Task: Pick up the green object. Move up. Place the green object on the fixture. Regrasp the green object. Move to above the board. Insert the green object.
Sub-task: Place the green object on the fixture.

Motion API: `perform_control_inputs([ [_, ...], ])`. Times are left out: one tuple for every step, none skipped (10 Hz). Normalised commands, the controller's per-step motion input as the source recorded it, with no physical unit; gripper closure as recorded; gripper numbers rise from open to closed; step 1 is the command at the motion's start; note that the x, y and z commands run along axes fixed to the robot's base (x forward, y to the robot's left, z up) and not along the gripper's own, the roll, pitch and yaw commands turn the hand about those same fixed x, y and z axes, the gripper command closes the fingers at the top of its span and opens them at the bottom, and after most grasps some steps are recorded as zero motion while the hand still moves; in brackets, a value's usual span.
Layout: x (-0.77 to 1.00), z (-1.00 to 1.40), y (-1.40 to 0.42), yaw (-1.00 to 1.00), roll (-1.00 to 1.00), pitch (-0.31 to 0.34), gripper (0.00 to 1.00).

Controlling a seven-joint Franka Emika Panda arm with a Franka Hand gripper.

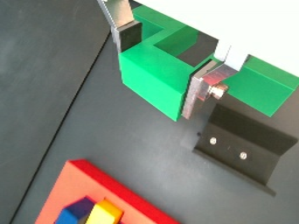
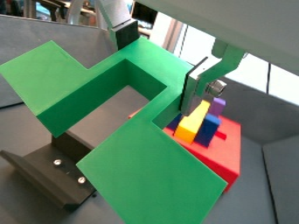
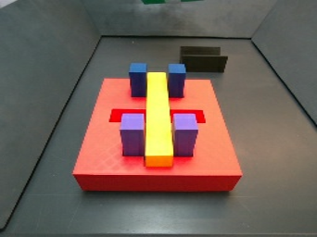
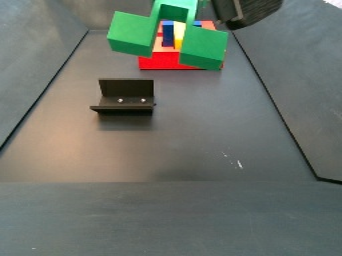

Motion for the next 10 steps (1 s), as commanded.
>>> perform_control_inputs([
  [0.61, -0.01, -0.07, 0.0, -0.51, 0.391, 1.0],
  [0.6, -0.04, -0.09, 0.0, -0.48, 0.389, 1.0],
  [0.62, -0.05, -0.19, 0.0, -0.39, 0.42, 1.0],
  [0.77, -0.01, -0.28, 0.0, -0.15, 0.497, 1.0],
  [0.51, -0.15, -0.01, 0.16, -0.07, 0.454, 1.0],
  [0.0, 0.0, -0.1, 0.0, 0.0, 0.0, 1.0],
  [0.03, -0.32, -0.12, 0.0, -0.19, -0.06, 1.0],
  [0.44, -0.44, -0.14, 0.02, -0.19, 0.0, 1.0],
  [0.75, -0.48, -0.2, 0.0, -0.12, 0.08, 1.0],
  [0.75, -0.51, -0.18, 0.0, -0.13, 0.074, 1.0],
])
